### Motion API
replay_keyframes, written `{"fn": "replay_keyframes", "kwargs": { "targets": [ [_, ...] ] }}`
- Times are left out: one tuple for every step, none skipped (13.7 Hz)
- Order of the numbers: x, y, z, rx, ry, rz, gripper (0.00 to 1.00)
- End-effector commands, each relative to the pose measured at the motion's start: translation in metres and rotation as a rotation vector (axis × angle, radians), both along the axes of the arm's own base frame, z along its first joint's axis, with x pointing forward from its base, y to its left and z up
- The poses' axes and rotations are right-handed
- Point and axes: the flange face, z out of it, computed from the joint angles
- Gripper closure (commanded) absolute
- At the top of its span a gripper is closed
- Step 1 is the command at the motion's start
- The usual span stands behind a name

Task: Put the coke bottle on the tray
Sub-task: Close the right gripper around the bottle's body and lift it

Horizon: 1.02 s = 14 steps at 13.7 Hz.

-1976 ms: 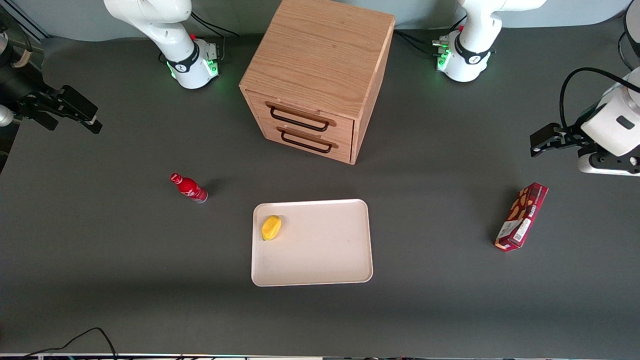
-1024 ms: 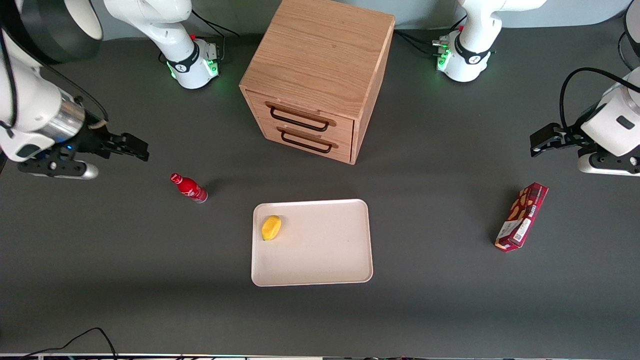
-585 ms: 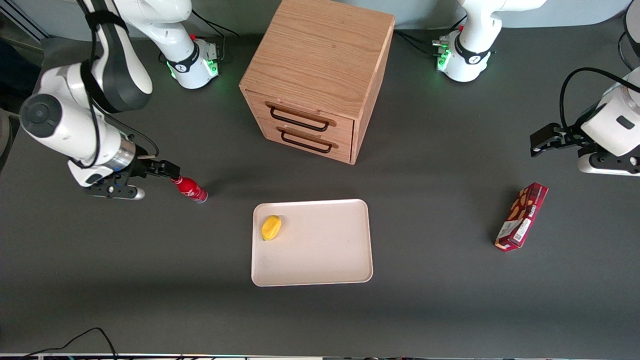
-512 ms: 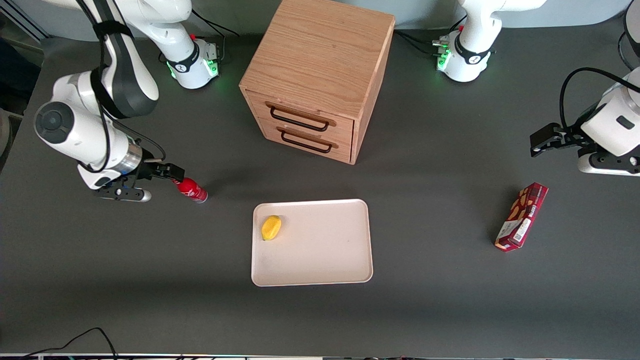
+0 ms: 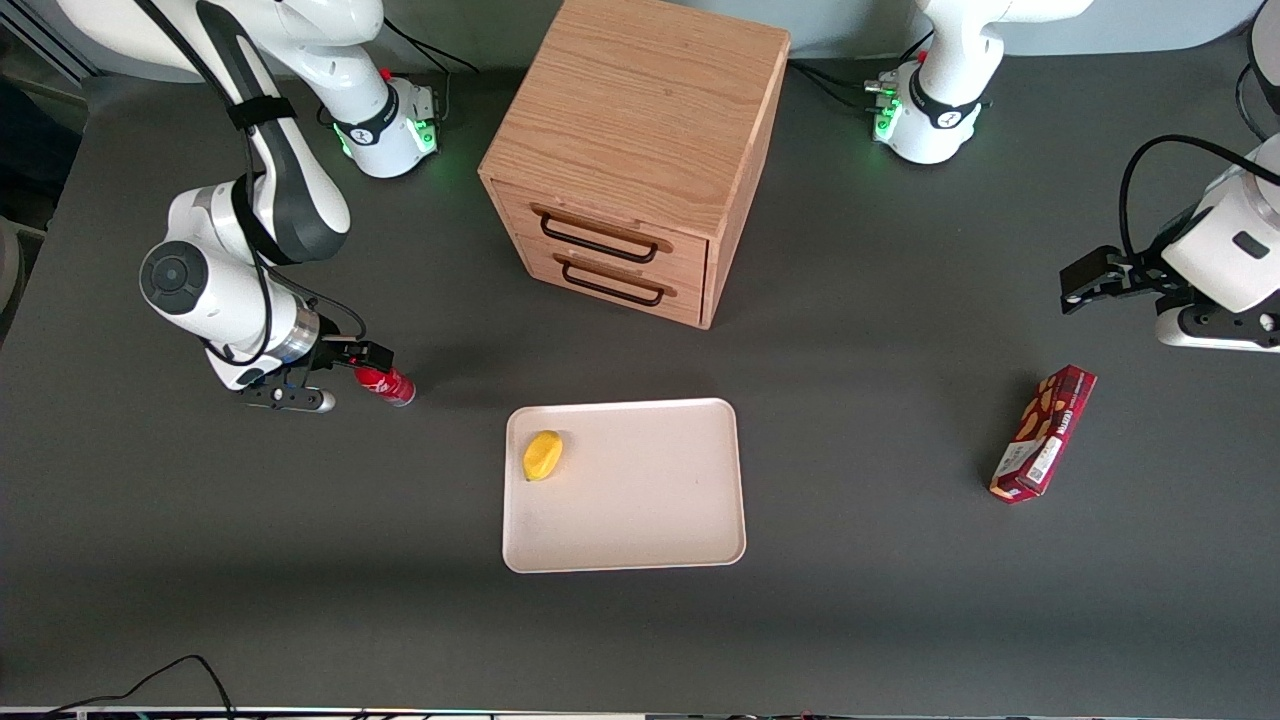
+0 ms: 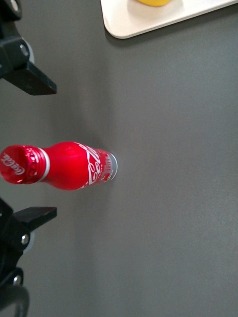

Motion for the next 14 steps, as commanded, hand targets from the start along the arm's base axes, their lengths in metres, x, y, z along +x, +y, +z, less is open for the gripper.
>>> {"fn": "replay_keyframes", "kwargs": {
  "targets": [
    [-0.003,0.0,-0.003,0.01,-0.002,-0.019,0.48],
    [-0.004,0.0,-0.004,0.01,0.004,-0.019,0.76],
    [-0.004,0.0,-0.004,0.01,0.004,-0.021,0.96],
    [-0.004,0.0,-0.003,0.009,0.005,-0.02,1.0],
    [-0.004,0.0,-0.003,0.009,0.011,-0.02,1.0],
    [-0.002,0.001,0.0,0.009,0.007,-0.017,1.0],
    [-0.001,0.001,0.007,0.009,-0.002,-0.018,1.0],
    [0.004,0.004,0.021,0.009,-0.014,-0.013,1.0],
    [0.011,0.006,0.046,0.009,-0.031,-0.014,1.0],
    [0.02,0.012,0.077,0.009,-0.031,-0.004,1.0],
    [0.033,0.015,0.121,0.012,-0.045,-0.006,1.0],
    [0.042,0.018,0.164,0.015,-0.045,-0.001,1.0],
    [0.049,0.02,0.201,0.02,-0.06,0.002,1.0],
    [0.052,0.031,0.238,0.032,-0.098,0.024,1.0]
  ]
}}
